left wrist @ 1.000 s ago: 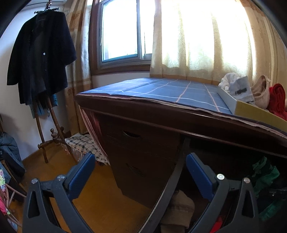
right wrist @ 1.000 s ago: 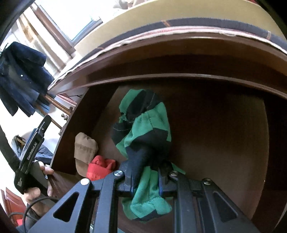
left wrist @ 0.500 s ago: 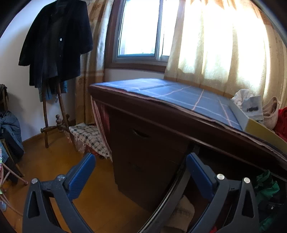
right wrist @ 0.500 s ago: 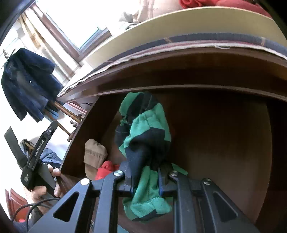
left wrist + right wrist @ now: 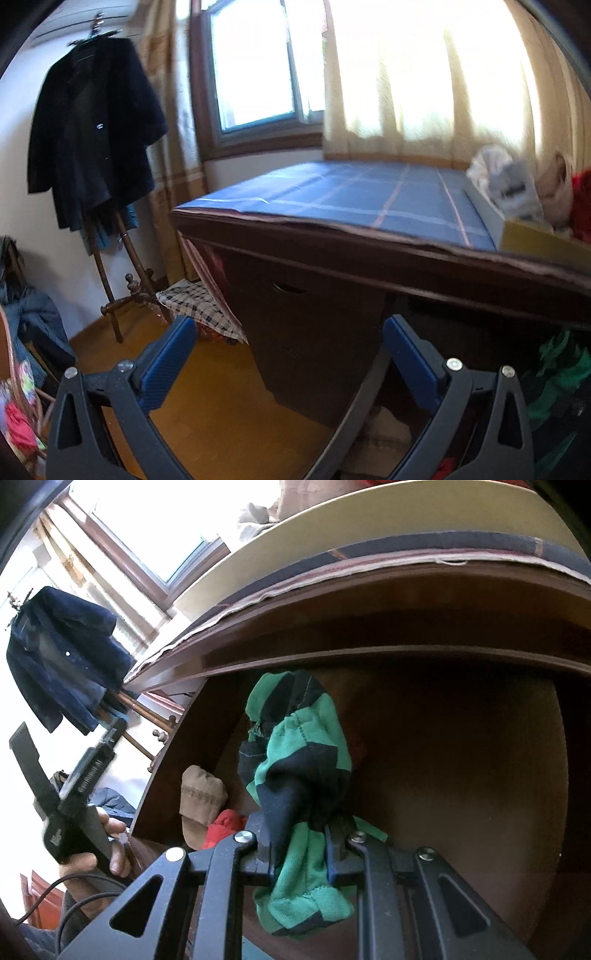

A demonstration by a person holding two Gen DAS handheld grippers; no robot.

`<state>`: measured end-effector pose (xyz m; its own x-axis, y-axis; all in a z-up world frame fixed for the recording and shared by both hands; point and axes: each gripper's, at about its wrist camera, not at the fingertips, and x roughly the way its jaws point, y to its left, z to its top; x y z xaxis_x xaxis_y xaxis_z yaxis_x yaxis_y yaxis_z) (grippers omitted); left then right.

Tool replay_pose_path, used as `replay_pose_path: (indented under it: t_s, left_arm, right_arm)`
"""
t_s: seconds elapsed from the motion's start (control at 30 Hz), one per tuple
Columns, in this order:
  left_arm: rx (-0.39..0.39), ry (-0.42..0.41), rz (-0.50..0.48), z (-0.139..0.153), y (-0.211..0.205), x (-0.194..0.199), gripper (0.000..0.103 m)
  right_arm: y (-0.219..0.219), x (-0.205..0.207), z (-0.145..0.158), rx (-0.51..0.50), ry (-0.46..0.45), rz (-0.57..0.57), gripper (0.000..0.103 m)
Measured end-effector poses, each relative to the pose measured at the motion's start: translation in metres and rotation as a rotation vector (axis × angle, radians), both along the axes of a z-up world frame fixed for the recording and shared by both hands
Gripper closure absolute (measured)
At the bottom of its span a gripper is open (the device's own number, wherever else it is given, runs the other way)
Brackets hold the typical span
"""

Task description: Take underwear out of drawer

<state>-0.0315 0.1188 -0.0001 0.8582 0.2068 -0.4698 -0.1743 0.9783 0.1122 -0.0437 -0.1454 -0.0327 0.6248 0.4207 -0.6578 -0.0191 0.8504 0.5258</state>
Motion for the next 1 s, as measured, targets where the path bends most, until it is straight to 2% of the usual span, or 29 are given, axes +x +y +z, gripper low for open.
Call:
replay_pose_path:
  t_s: [0.1, 0.2, 0.5, 0.67, 0.9, 1.0]
  left_arm:
    - [0.013, -0.024, 0.003, 0.003, 0.000, -0.002, 0.000]
    - [-0.003, -0.006, 0.013, 0.001, 0.003, 0.000, 0.000]
    - [-0.002, -0.016, -0.012, 0.000, 0.001, -0.001, 0.000]
    - [0.028, -0.013, -0.025, 0.000, -0.004, 0.003, 0.000]
    - [-0.001, -0.006, -0.037, 0.001, 0.001, 0.001, 0.000]
    - [-0.002, 0.010, -0.062, 0.001, -0.001, 0.000, 0.000]
  right_arm:
    - [-0.003, -0.004, 0.003, 0.005, -0.026, -0.019, 0.083]
    - [-0.004, -0.005, 0.003, 0.010, -0.032, -0.029, 0.083]
    - [-0.016, -0.010, 0.004, 0.115, -0.071, -0.030, 0.083]
    - [-0.017, -0.006, 0.000, 0.154, -0.042, -0.028, 0.083]
    - [-0.015, -0.012, 0.002, 0.125, -0.031, -0.047, 0.083]
    - [-0.013, -0.022, -0.001, 0.143, -0.011, -0.046, 0.083]
